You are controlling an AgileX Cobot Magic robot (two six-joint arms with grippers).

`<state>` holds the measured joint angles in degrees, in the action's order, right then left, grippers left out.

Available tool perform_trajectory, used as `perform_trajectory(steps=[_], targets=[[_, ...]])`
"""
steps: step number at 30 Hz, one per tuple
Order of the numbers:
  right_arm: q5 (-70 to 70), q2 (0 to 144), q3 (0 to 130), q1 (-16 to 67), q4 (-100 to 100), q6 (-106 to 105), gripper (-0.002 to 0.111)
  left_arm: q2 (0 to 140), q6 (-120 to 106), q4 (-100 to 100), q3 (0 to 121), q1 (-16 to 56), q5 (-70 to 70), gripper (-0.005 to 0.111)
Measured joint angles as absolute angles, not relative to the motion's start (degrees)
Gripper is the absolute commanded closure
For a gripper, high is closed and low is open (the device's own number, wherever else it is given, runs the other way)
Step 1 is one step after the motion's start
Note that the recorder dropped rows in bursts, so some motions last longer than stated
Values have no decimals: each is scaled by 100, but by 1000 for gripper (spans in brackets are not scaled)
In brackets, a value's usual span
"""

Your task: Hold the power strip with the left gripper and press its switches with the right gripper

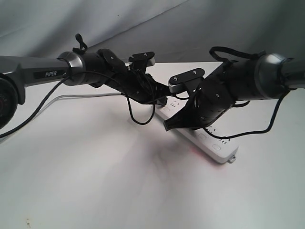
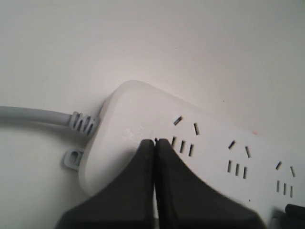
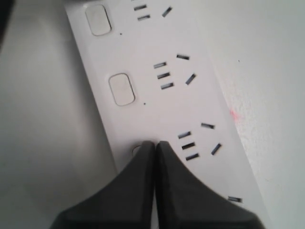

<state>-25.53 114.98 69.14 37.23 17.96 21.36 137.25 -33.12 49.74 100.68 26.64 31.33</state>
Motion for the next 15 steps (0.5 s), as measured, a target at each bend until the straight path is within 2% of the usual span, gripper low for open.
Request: perform_trajectory(steps=[15], targets=[[-2223,11637,6836,3723,1835,2136,108,13725,-3312,4974,10068,2664,3133,107]])
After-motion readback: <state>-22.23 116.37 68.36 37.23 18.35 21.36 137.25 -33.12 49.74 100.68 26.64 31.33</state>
